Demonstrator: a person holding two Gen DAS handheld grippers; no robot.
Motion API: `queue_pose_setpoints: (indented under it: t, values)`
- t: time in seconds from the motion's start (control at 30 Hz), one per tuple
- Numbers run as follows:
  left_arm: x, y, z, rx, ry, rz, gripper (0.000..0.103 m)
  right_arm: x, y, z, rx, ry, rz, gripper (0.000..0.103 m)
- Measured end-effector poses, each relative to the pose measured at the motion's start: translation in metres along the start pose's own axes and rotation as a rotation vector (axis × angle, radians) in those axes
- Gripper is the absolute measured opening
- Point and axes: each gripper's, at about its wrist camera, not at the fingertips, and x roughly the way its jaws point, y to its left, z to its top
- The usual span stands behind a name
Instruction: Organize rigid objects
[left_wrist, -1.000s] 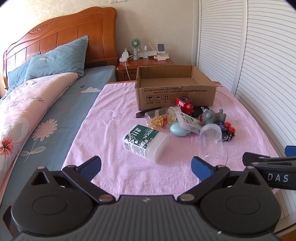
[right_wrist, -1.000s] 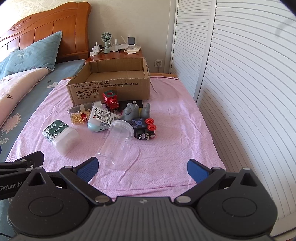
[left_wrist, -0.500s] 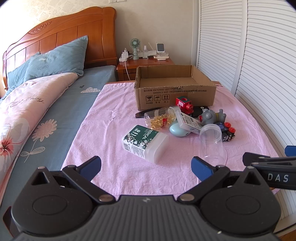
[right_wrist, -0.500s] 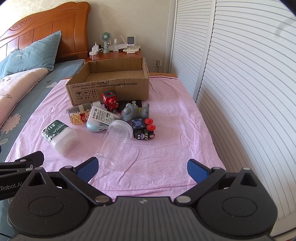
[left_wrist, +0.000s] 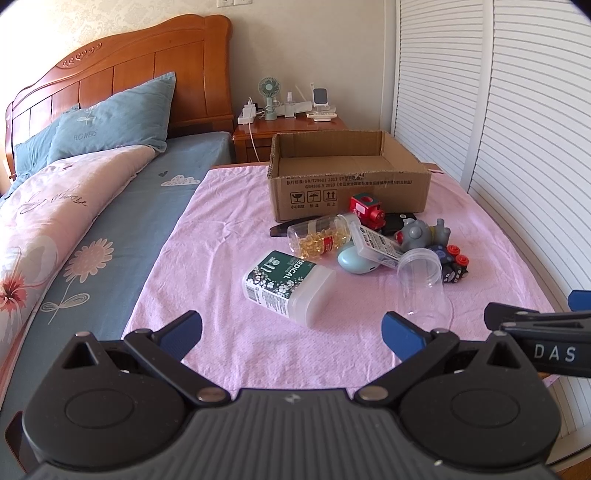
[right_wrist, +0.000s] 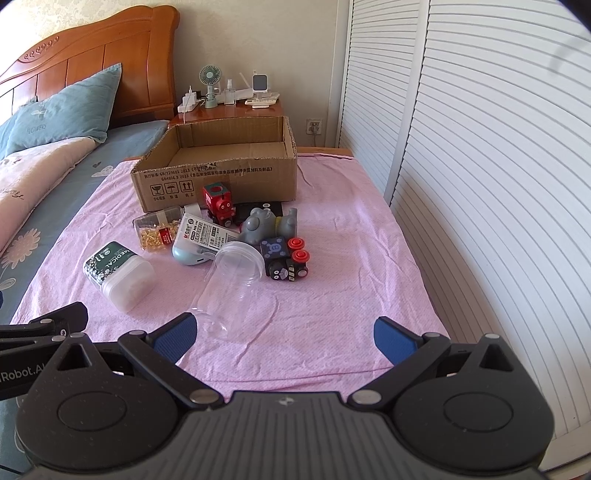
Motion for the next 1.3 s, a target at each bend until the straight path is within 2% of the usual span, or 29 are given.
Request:
queue_pose_setpoints:
  t: [0.63,0.87,1.07,1.3]
  values:
    - [-0.005,0.001,0.003,0.012,-0.022,-0.008,0.102,-0.003,0.003,0.002,-0.006,-0.019,-0.005,0.103]
    - [-0.001,0.003,0.006,0.033,-0.041,-0.042,0.102,-0.001,0.002,0.007,-0.016,-0.035,0.004,0.103]
    - [0.009,0.012,0.013,0.099,-0.062,-0.047,0.102,0.004,-0.003,0.017,-0.030,-0.062,0.025,0.103]
    - [0.038,0.028,0.015,0.126,-0.015,-0.098,0.102,0.026,-0.013,0.026,-0.039,-0.049,0.064,0.103]
